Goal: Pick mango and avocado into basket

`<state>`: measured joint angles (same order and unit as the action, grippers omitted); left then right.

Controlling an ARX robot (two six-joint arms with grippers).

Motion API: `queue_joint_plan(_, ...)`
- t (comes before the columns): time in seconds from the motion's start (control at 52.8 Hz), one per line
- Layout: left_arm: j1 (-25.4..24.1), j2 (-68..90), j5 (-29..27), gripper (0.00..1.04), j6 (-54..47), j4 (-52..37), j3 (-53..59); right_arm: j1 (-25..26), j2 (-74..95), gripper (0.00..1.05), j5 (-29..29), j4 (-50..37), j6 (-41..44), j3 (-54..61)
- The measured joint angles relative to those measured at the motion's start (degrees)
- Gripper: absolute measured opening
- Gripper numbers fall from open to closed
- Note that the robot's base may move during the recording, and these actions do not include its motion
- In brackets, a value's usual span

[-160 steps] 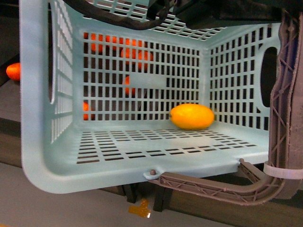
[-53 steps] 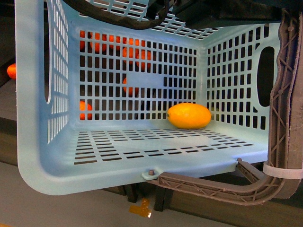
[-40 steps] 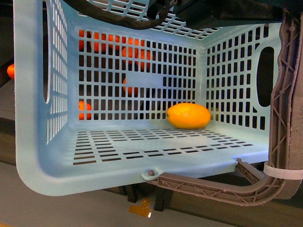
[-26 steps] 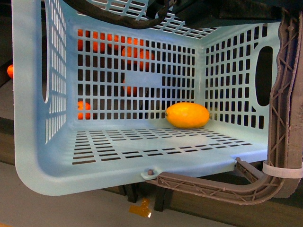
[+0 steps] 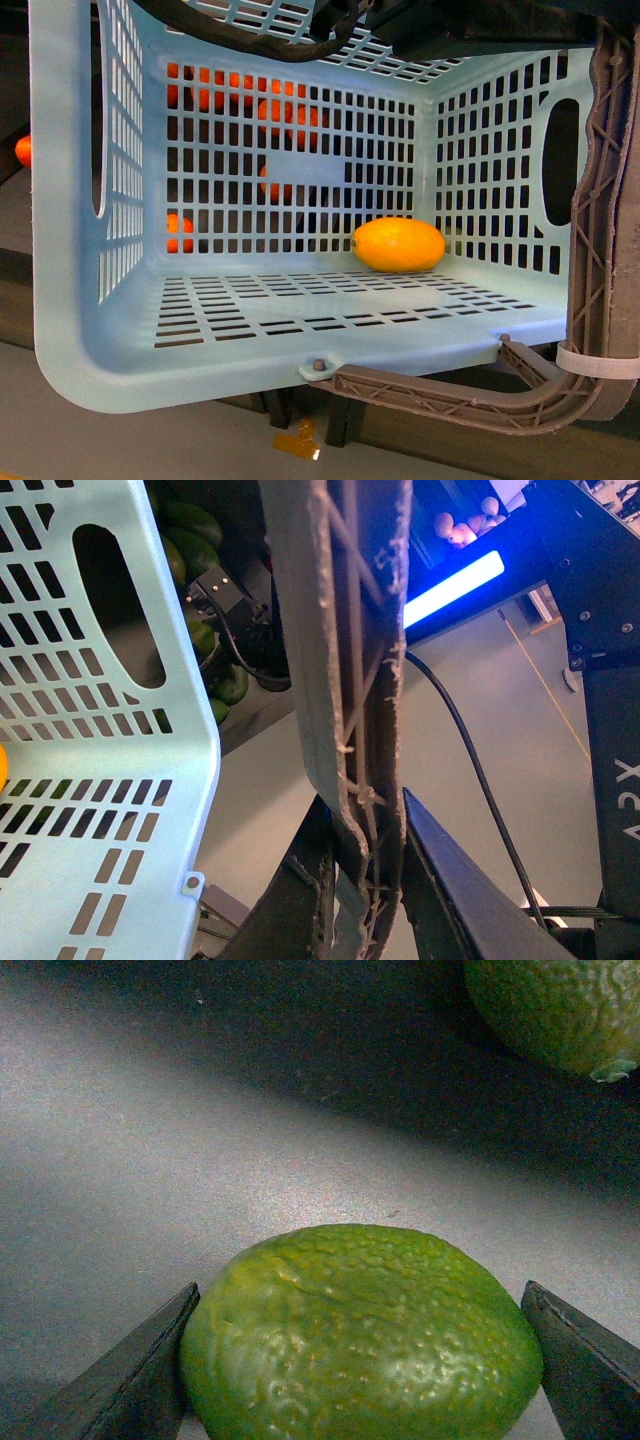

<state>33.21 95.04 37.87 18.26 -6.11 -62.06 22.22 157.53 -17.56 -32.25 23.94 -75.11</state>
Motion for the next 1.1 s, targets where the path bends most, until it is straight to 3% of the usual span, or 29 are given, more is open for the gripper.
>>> queue_joint_plan(0.36,0.0,0.0,0.0,0.14,0.0,-0.02,0.0,-0.13,-7.69,0.86,-1.46,-8.04,-10.69,6.38)
queue_joint_plan(0.739,0.0,0.0,0.0,0.14,0.0,-0.02,0.0,-1.36,-28.02,0.86,-8.11,-11.21,-23.91,17.44)
queue_joint_plan(1.1,0.0,0.0,0.02,0.14,0.0,-0.02,0.0,-10.88,-55.54,0.86,-15.82,-8.83,-34.86,28.5)
